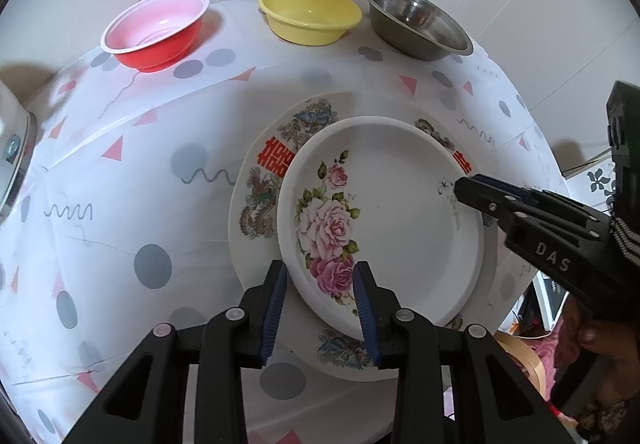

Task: Organize plates and bowls
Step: 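Carry the floral plate with both grippers over the double-happiness plate stack, then lower the floral plate onto the stack and open both grippers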

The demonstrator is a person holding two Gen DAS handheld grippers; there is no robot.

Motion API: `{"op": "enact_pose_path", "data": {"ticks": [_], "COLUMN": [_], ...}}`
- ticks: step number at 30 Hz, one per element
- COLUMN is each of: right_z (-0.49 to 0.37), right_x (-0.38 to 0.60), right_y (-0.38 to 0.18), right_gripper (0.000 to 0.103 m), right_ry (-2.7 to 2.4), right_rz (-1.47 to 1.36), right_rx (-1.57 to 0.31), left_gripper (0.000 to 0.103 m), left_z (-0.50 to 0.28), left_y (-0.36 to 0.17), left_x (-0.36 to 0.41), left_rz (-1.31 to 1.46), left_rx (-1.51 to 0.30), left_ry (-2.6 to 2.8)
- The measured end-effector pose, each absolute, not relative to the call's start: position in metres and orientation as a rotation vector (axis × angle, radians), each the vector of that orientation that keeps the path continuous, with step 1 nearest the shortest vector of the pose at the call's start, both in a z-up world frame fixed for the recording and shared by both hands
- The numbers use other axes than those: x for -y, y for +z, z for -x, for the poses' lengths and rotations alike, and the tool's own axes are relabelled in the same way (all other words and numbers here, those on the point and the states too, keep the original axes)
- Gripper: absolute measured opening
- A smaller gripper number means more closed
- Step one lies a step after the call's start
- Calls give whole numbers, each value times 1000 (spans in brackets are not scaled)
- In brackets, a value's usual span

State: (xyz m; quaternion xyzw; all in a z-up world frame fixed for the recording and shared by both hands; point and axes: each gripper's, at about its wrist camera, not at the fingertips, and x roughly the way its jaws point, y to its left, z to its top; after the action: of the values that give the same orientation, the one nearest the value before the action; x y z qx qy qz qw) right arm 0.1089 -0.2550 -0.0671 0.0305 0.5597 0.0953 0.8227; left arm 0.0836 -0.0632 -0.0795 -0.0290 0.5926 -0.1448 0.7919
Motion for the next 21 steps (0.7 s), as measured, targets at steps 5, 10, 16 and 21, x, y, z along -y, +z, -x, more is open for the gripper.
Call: {"op": "enact_pose_path", "data": {"ticks": [5, 10, 16, 21], "right_z": [-107, -103, -98, -96], "right_x": [262, 265, 266, 274], "right_y": [-62, -65, -67, -61], "right_gripper": [19, 19, 19, 25], "right_ry": [203, 201, 202, 206], "right_rz": [-82, -121, -169, -241], "right_rx": [-1191, -1200, -1203, -1178], "left_gripper": [38, 42, 58, 75], "left_z": [-84, -84, -84, -90], "left_y": [-79, -79, -73, -65], "left_x": [62, 62, 60, 56], "left_rz": [74, 88, 114, 141], "left_rx": [-1277, -1281, -1265, -1232], "left_ry": [-311, -314, -313, -297]}}
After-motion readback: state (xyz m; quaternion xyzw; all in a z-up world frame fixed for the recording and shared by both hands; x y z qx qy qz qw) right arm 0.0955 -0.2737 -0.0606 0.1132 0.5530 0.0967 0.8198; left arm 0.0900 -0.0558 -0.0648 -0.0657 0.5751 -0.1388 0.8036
